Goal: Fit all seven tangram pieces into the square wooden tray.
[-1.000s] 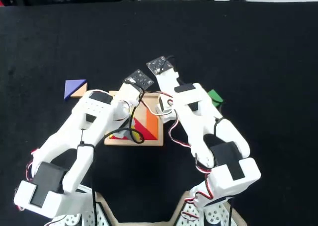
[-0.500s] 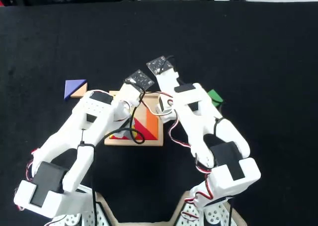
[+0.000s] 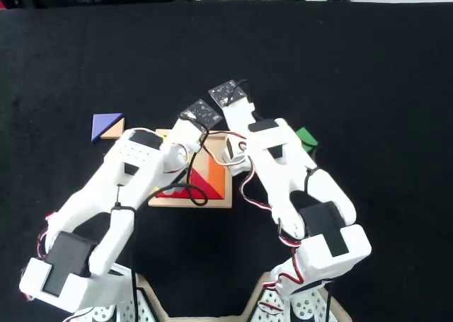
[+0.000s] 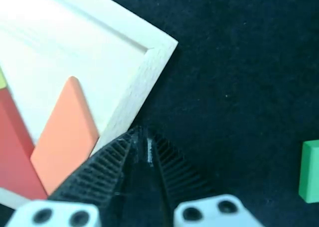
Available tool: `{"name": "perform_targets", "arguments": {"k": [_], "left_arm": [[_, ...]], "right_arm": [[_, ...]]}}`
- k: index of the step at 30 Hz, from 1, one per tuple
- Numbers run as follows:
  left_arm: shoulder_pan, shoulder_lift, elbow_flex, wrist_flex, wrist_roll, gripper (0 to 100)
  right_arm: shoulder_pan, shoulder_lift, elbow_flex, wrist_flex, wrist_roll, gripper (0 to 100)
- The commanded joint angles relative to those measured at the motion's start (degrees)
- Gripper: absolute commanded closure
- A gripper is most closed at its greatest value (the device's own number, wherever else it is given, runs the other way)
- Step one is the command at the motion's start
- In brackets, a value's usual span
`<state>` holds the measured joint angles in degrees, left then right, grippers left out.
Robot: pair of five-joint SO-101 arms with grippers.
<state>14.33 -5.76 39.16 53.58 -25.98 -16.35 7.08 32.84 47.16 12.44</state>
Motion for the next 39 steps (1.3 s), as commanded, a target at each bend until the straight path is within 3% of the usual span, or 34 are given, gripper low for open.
{"name": "perform_targets", "arguments": {"k": [1,6,17,30,35,37,39], "left_arm": [[0.92,-0.7,-0.04,-0.44,-0.53,76],[0.84,-0.79,-0.04,-0.44,-0.62,67],[-2.51,-0.79,-0.22,-0.35,-3.08,85],[-2.77,-0.79,0.04,-0.35,-3.08,86],[-2.68,-0.79,-3.47,2.9,-5.01,69],[-3.03,-0.79,-6.02,6.24,-11.78,62],[-3.65,-0.79,-7.69,9.05,-18.2,62]], "right_arm": [[-1.76,0.04,-1.98,0.35,0.79,98.7],[-1.76,0.04,-1.98,0.35,0.79,98.7],[-1.76,0.04,-1.98,0.35,0.79,98.7],[-1.76,0.04,-1.98,0.35,0.79,98.7],[-1.85,0.04,-1.98,0.35,1.58,98.7],[-1.93,0.04,-1.8,0.44,2.81,98.7],[-1.85,0.04,-1.8,0.62,2.9,98.7]]}}
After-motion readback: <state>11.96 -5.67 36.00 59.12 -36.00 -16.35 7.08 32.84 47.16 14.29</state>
